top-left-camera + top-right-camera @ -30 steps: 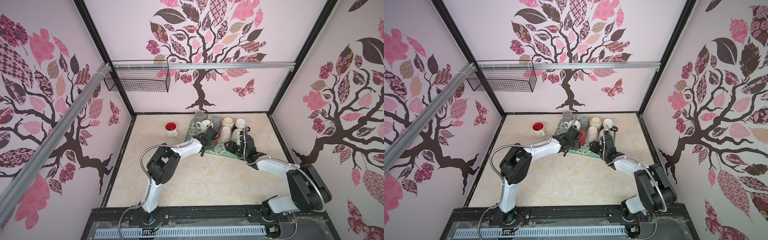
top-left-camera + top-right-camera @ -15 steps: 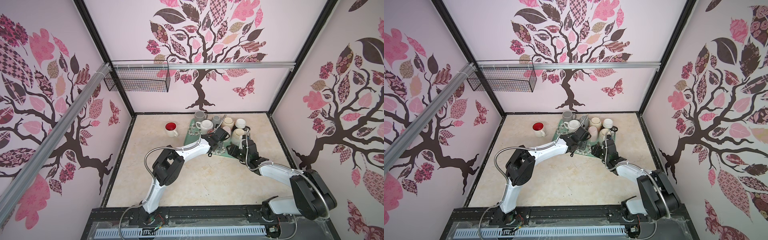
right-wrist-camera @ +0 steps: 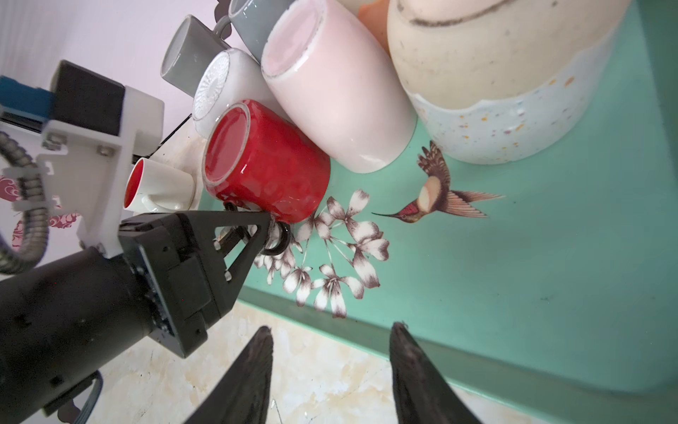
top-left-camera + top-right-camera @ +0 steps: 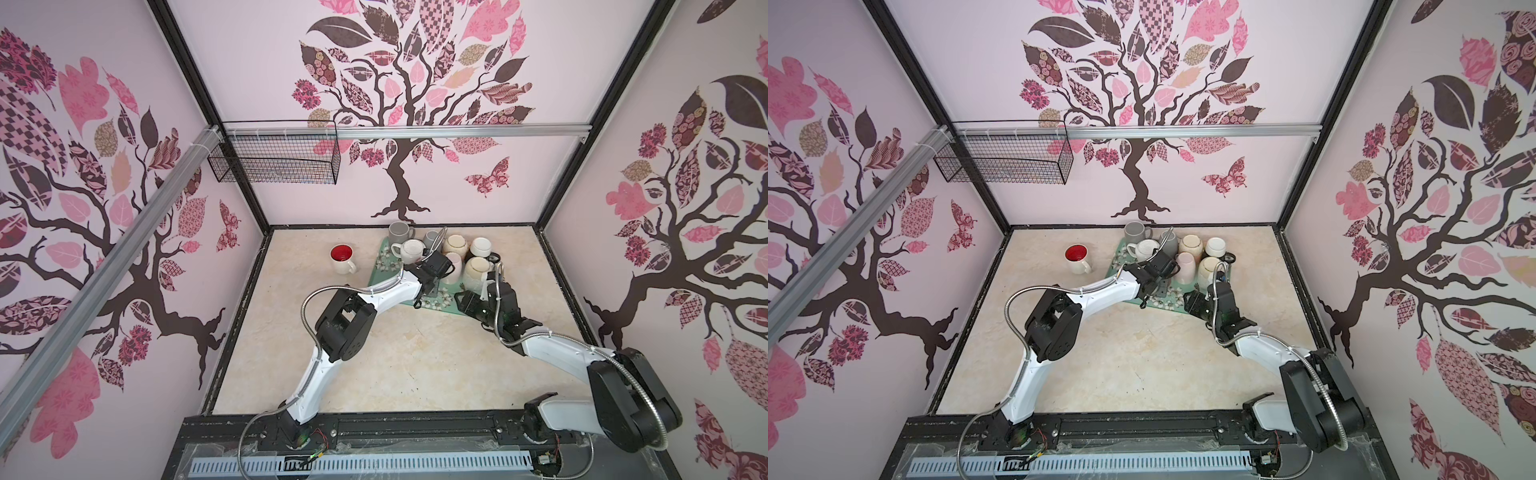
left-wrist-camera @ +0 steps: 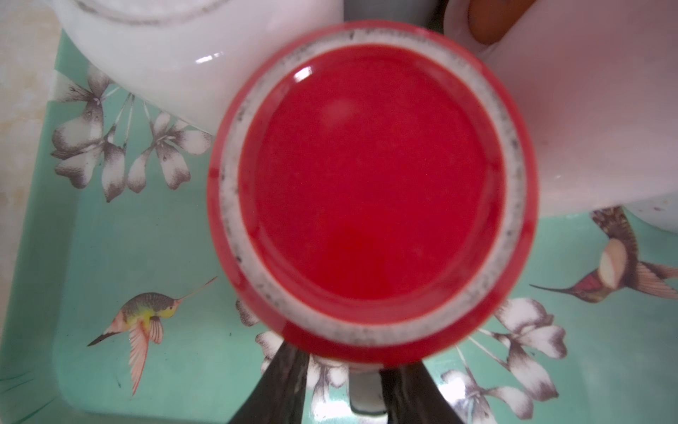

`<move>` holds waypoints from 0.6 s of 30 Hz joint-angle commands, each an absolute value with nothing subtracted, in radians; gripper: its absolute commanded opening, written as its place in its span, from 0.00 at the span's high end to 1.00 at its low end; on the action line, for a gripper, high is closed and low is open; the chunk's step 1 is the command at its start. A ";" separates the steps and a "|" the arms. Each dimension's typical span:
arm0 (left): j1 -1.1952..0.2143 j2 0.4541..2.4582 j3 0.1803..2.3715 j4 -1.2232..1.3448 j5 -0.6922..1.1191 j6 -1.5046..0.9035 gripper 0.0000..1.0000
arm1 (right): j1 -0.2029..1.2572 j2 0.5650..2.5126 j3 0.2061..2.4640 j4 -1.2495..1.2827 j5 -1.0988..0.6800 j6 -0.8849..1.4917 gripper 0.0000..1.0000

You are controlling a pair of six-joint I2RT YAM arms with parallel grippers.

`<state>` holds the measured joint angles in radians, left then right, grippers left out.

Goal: Turn the mug right side up
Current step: Pick up the mug from the tray.

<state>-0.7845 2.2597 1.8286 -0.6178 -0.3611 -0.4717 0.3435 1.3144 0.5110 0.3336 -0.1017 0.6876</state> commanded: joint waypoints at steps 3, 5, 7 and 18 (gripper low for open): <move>-0.761 2.210 1.812 -0.598 -0.384 -0.476 0.64 | 0.339 1.293 0.502 0.339 -0.121 0.678 0.46; -0.755 2.209 1.811 -0.598 -0.380 -0.475 0.66 | 0.339 1.298 0.499 0.344 -0.128 0.682 0.46; -0.749 2.214 1.810 -0.595 -0.374 -0.472 0.71 | 0.339 1.303 0.499 0.348 -0.135 0.686 0.46; -0.733 2.181 1.754 -0.568 -0.351 -0.431 1.00 | 0.339 1.320 0.478 0.379 -0.172 0.717 0.46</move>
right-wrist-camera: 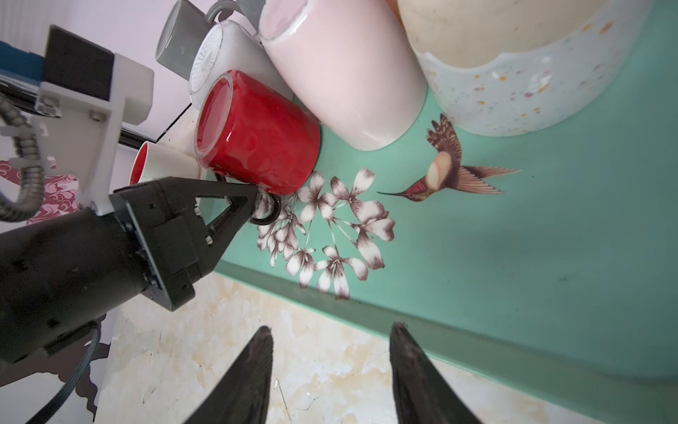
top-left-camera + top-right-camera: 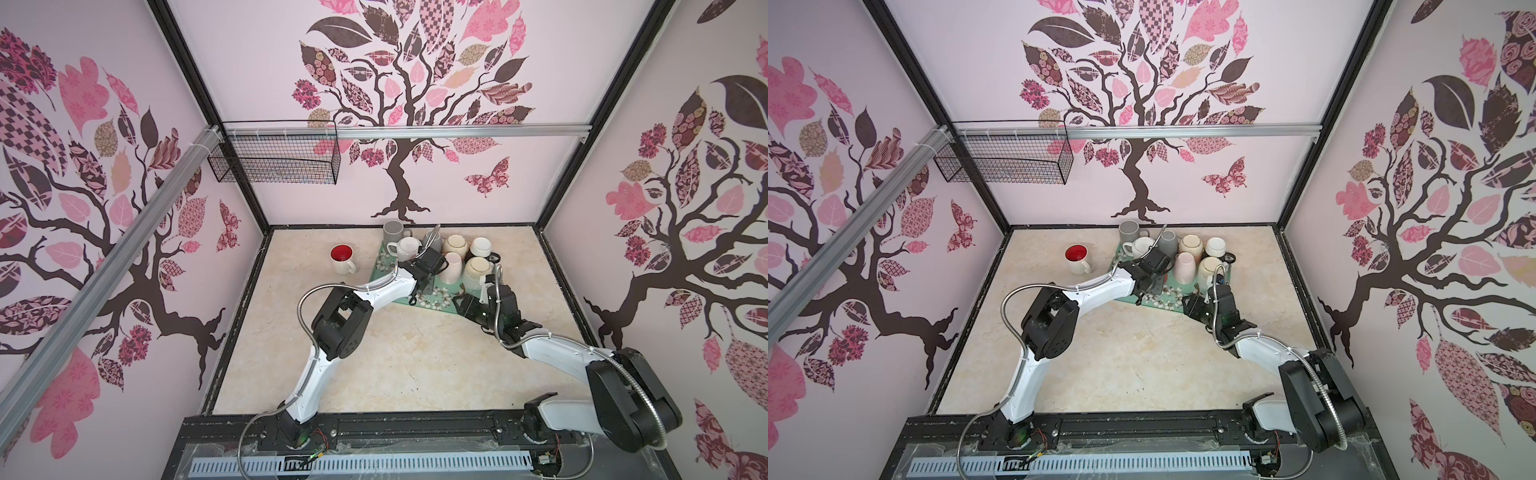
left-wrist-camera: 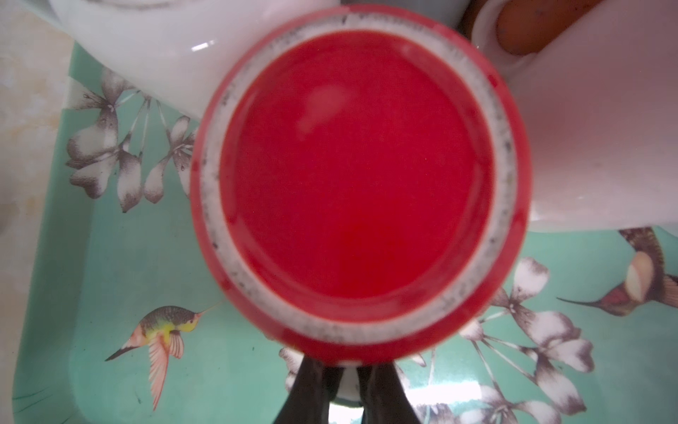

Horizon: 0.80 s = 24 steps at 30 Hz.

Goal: Turn the mug right side up
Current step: Pick up the mug from the tray.

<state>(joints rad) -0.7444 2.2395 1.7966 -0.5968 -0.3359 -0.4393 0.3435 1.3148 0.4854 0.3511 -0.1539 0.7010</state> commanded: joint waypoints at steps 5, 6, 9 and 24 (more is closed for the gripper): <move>-0.733 2.108 1.657 -0.491 -0.319 -0.394 1.00 | 0.339 1.334 0.432 0.464 -0.216 0.787 0.46; -0.733 2.088 1.631 -0.467 -0.310 -0.386 1.00 | 0.339 1.341 0.420 0.491 -0.229 0.810 0.46; -0.723 2.027 1.552 -0.388 -0.262 -0.363 1.00 | 0.338 1.371 0.393 0.572 -0.268 0.873 0.46; -0.615 1.853 1.257 0.038 0.148 -0.465 1.00 | 0.339 1.534 0.355 0.971 -0.444 1.096 0.46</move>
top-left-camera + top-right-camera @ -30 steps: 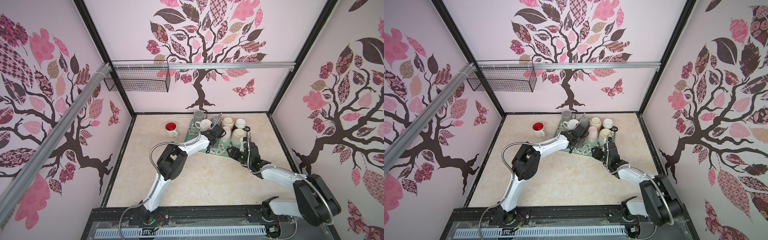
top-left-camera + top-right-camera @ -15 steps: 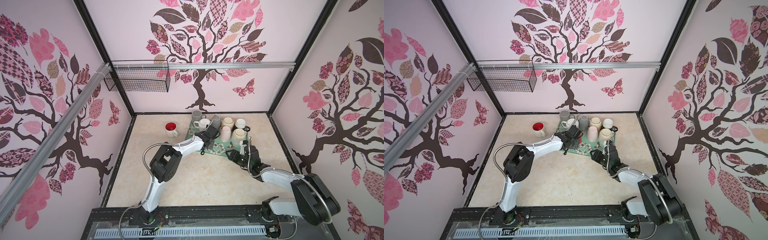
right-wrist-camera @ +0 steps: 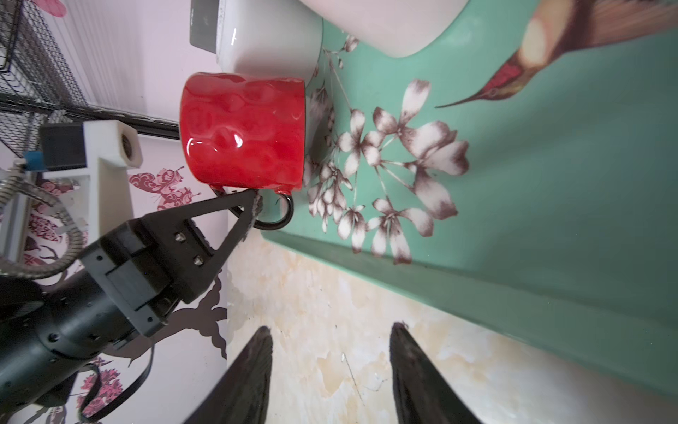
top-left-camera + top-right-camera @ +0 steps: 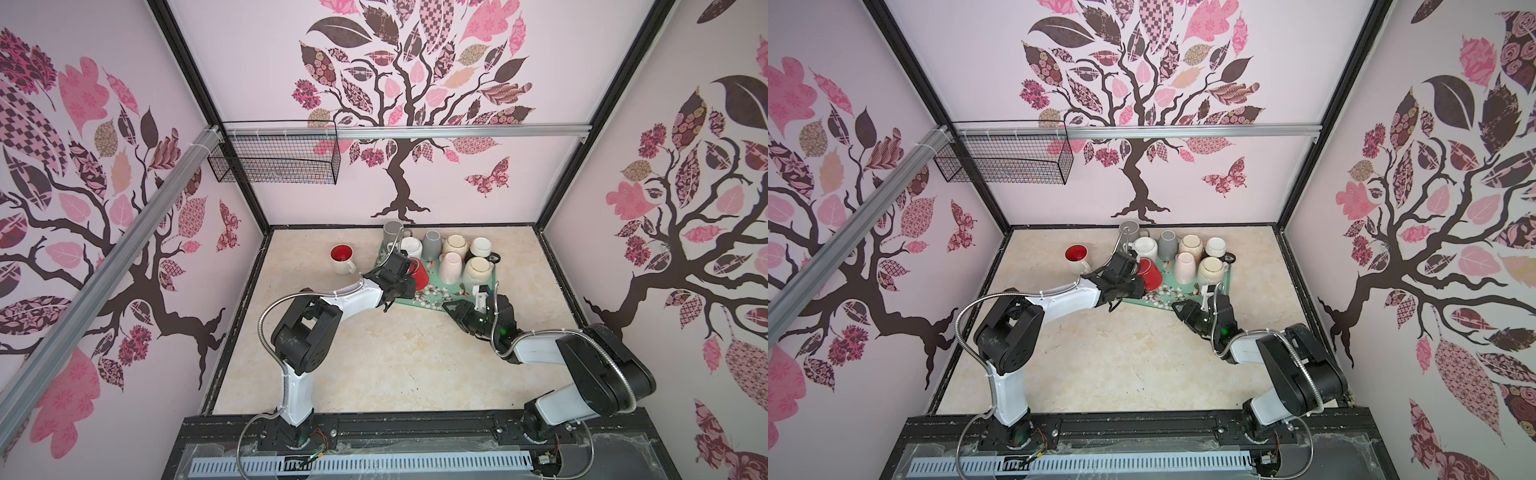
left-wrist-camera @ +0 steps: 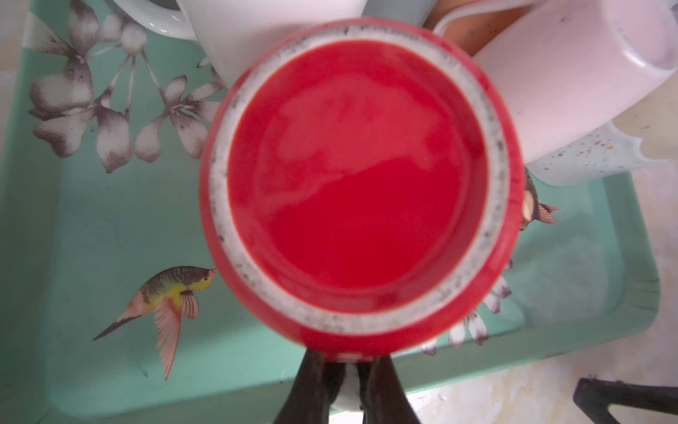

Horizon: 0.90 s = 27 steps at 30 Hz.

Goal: Turn the mug right side up
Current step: Pick up the mug from the tray, then place the mug at the top-left of the table.

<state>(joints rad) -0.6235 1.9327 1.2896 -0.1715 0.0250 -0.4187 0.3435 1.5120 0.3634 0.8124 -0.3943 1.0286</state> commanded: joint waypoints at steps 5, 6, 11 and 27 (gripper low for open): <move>-0.584 1.775 1.200 0.154 0.269 -0.544 1.00 | 0.329 1.552 0.333 1.148 -0.505 1.146 0.46; -0.578 1.757 1.187 0.196 0.290 -0.565 1.00 | 0.325 1.557 0.330 1.193 -0.523 1.154 0.46; -0.547 1.702 1.147 0.302 0.399 -0.663 1.00 | 0.322 1.571 0.327 1.365 -0.584 1.211 0.46; -0.543 1.637 1.046 0.609 0.559 -0.939 1.00 | 0.322 1.502 0.418 1.406 -0.646 1.232 0.44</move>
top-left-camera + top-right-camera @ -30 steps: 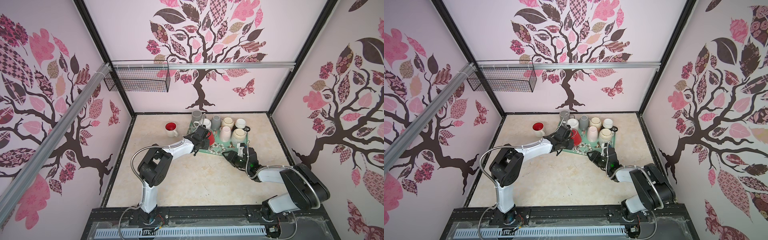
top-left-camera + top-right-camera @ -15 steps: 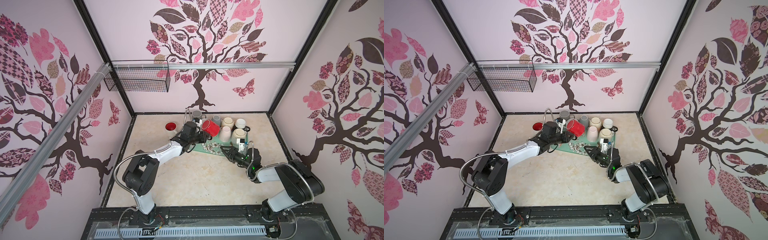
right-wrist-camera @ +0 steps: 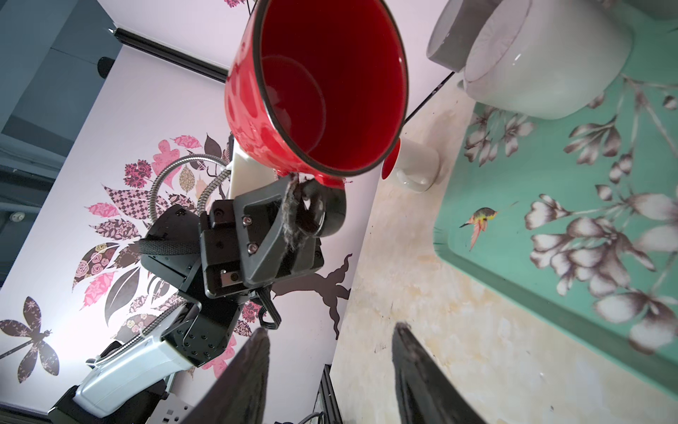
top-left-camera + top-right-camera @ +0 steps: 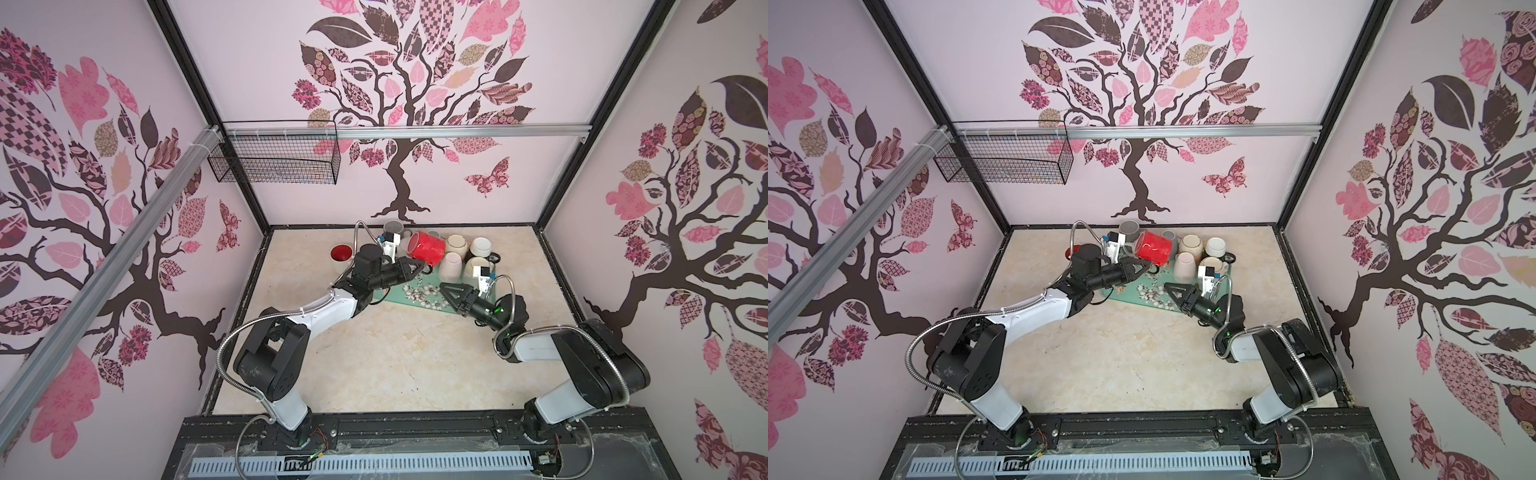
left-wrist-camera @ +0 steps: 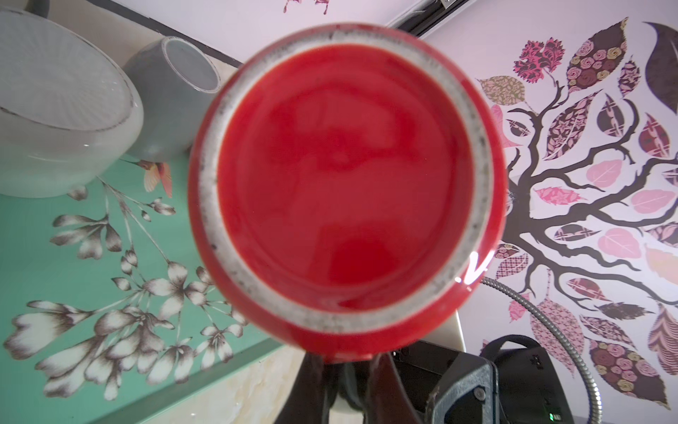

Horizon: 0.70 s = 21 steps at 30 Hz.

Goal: Turn the mug right side up
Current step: Place the mug at the top-left of the table.

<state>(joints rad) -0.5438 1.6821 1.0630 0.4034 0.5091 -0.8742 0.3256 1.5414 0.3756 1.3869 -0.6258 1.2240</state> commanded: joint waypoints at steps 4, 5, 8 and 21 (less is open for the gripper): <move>-0.544 1.631 1.024 0.672 0.569 -0.993 1.00 | 0.322 1.511 0.456 1.400 -0.653 1.249 0.44; -0.543 1.629 1.021 0.676 0.573 -0.998 1.00 | 0.322 1.513 0.465 1.399 -0.655 1.252 0.44; -0.544 1.620 1.008 0.696 0.578 -1.017 1.00 | 0.322 1.527 0.500 1.390 -0.663 1.265 0.44; -0.544 1.613 0.974 0.827 0.602 -1.124 1.00 | 0.322 1.641 0.619 1.414 -0.711 1.317 0.46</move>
